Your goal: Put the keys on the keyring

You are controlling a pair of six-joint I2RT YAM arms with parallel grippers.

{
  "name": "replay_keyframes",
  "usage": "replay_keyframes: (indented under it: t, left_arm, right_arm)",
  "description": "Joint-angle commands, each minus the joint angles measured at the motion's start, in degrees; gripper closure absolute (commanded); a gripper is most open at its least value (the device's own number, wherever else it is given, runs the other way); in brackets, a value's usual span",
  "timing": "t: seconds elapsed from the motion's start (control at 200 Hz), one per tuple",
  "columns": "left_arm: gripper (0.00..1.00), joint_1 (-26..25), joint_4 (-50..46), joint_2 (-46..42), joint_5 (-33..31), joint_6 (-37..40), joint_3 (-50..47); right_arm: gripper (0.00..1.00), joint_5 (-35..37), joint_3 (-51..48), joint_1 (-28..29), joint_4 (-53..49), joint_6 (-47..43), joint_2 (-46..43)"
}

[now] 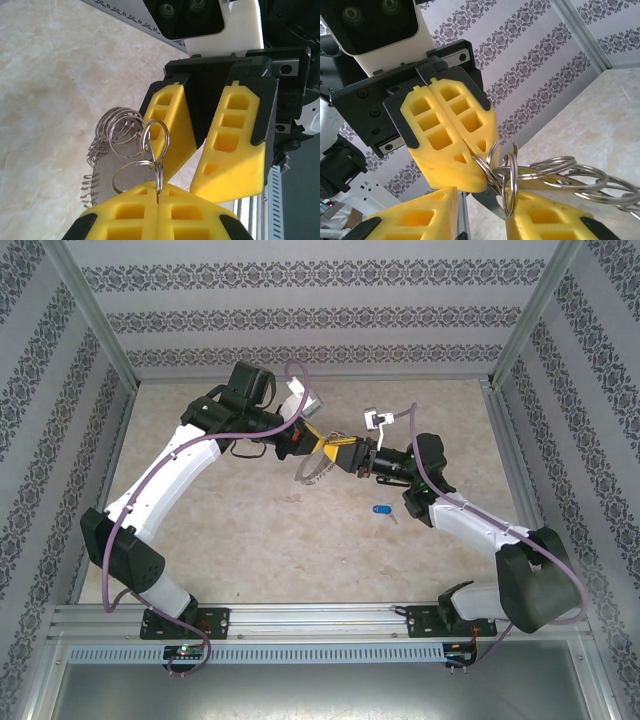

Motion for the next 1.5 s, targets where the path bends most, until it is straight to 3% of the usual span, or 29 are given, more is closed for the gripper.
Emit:
replay_keyframes:
  t: [0.0, 0.165, 0.29, 0.36, 0.405, 0.48, 0.6, 1.139, 1.494]
  left_arm:
    - [1.00, -0.8, -0.8, 0.2, 2.6, -0.3, 0.7]
    - [1.00, -0.9, -0.9, 0.5, 3.1, -0.4, 0.7]
    - [1.00, -0.9, -0.7, 0.6, 3.5, -0.4, 0.7]
    - [1.00, -0.9, -0.5, 0.6, 3.3, -0.4, 0.6]
    - [1.00, -0.9, 0.1, 0.4, 2.8, -0.9, 0.2]
    - [1.00, -0.9, 1.7, 0.0, 0.3, -2.2, -0.7]
    - [1.00, -0.9, 3.6, -0.4, -5.6, -4.6, -2.1]
    - [1.00, -1.9, 0.8, 2.5, -33.1, -8.4, -6.7]
    - [1.00, -6.2, 0.9, 9.9, -39.0, -7.7, -10.2]
  right_arm:
    - [0.69, 2.5, 0.8, -0.7, 5.4, -0.4, -2.0]
    - [0.72, 2.5, 1.5, -0.6, 6.7, 0.4, -0.9]
    - [0.85, 3.4, 1.9, -0.6, 7.6, 0.9, -0.1]
    - [0.87, 3.4, 2.3, -0.5, 7.8, 1.1, 0.3]
    - [0.84, 3.2, 2.3, -0.5, 7.8, 1.2, 0.5]
    - [0.67, 2.7, 2.2, -0.6, 7.3, 1.3, 0.6]
    - [0.60, 1.6, 0.6, -0.8, 6.6, 1.3, -0.2]
    - [0.49, 3.0, -10.7, -4.7, 2.3, 0.7, -6.0]
    - [0.48, 4.4, -13.2, -4.7, 2.7, 0.6, -2.6]
